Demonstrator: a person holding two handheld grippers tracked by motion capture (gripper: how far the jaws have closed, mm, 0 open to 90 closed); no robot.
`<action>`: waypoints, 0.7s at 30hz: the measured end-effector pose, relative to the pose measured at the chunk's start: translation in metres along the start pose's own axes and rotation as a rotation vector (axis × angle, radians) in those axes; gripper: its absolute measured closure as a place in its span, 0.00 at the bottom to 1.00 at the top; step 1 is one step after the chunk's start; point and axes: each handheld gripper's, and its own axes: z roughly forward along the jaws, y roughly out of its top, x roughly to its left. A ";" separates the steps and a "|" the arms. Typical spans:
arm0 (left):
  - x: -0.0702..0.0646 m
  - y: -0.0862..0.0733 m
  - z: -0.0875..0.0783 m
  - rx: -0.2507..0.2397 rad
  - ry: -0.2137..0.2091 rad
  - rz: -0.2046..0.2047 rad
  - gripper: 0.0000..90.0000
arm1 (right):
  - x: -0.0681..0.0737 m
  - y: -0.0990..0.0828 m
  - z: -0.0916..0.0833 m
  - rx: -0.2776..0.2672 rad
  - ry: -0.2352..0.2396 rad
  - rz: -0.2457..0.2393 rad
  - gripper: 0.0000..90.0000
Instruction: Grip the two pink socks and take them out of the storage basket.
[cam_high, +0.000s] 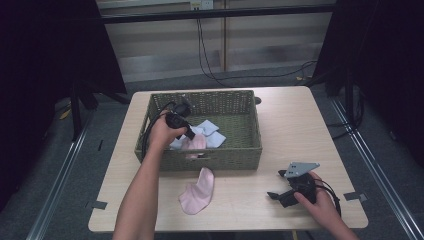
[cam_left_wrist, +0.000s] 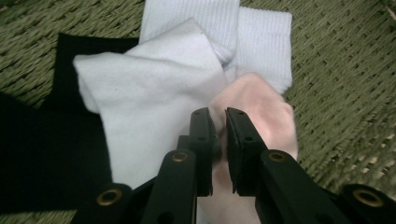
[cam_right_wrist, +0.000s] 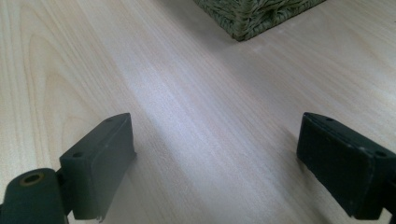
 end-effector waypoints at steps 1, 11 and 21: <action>0.000 0.000 -0.003 -0.002 -0.002 -0.001 0.91 | 0.000 0.000 0.000 0.000 0.000 0.000 0.12; -0.007 0.003 -0.033 -0.042 0.007 0.024 0.91 | 0.000 0.000 0.000 0.000 0.000 0.001 0.12; -0.014 0.008 -0.056 -0.075 0.001 0.024 0.92 | 0.000 0.000 0.000 -0.002 -0.001 -0.003 0.12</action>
